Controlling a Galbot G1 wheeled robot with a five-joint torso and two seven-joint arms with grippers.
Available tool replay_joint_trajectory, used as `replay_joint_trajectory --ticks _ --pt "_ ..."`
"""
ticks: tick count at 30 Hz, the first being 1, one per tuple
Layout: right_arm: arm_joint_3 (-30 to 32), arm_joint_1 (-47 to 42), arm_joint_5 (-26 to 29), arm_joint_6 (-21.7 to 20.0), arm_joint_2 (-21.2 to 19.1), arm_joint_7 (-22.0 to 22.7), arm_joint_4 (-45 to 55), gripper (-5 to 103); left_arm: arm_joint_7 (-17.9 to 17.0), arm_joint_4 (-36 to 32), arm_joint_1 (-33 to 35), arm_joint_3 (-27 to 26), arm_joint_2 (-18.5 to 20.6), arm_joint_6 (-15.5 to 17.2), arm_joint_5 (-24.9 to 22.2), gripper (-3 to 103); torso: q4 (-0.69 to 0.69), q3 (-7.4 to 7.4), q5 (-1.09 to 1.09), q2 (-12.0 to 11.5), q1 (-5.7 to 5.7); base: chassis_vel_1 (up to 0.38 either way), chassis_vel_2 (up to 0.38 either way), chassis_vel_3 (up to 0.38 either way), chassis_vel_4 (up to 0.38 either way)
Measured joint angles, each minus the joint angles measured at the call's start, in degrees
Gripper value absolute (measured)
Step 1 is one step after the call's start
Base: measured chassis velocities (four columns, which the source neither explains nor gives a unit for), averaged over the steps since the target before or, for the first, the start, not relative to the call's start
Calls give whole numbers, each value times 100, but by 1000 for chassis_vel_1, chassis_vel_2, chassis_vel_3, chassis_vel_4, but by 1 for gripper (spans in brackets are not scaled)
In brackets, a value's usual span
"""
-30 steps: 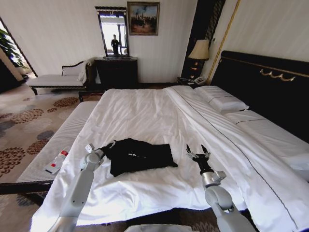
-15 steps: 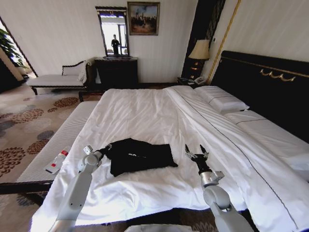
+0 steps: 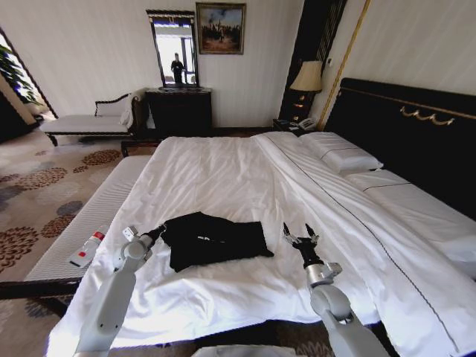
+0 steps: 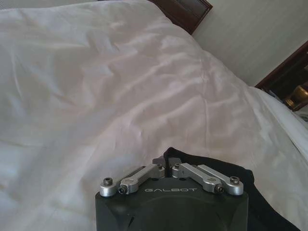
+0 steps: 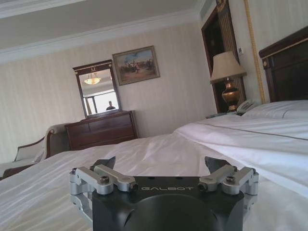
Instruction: Fold the clothes on the bed.
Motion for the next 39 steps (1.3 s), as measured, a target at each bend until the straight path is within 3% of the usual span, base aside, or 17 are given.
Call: replay_joint_trajectory --ticks 4,8,15,19,21,25,31,35,39 --pt "-370 247 505 -97 -253 -39 0 100 183 -141 233 -165 56 -123 193 2 0 0 -2 0 0 0 0 0 0" --pt "-1137 755 1696 -631 -600 18 76 100 295 -285 535 -549 95 -228 156 2 1 0 -1 0 0 0 0 0 0" --pt "-1887 1279 2393 -1288 -753 385 106 100 432 -462 879 -756 140 -372 183 2 2 0 -1 0 0 0 0 0 0" --pt "-2337 1805 3250 -1955 -741 1303 111 100 480 -588 1062 -817 115 -452 264 2 0 0 0 0 0 0 0 0 0" --pt "-2403 1910 3348 -2064 -731 1453 99 100 490 -609 1085 -817 108 -465 289 2 0 0 -1 0 0 0 0 0 0" --pt "-2753 2531 3815 -2712 -601 2277 -166 100 527 -694 1160 -802 55 -518 401 2 0 0 0 0 0 0 0 0 0" --pt "-2941 3186 4013 -2996 -419 2425 -844 100 538 -749 1217 -765 -11 -539 481 2 1 0 1 0 0 0 0 0 0" --pt "-2968 4030 4253 -3429 -189 2147 -1877 100 539 -800 1244 -722 -91 -551 541 2 1 0 0 0 1 0 0 0 0" --pt "-2852 4252 4541 -3753 -83 2141 -2232 100 539 -816 1261 -721 -99 -560 543 2 1 1 0 0 1 0 0 0 0"
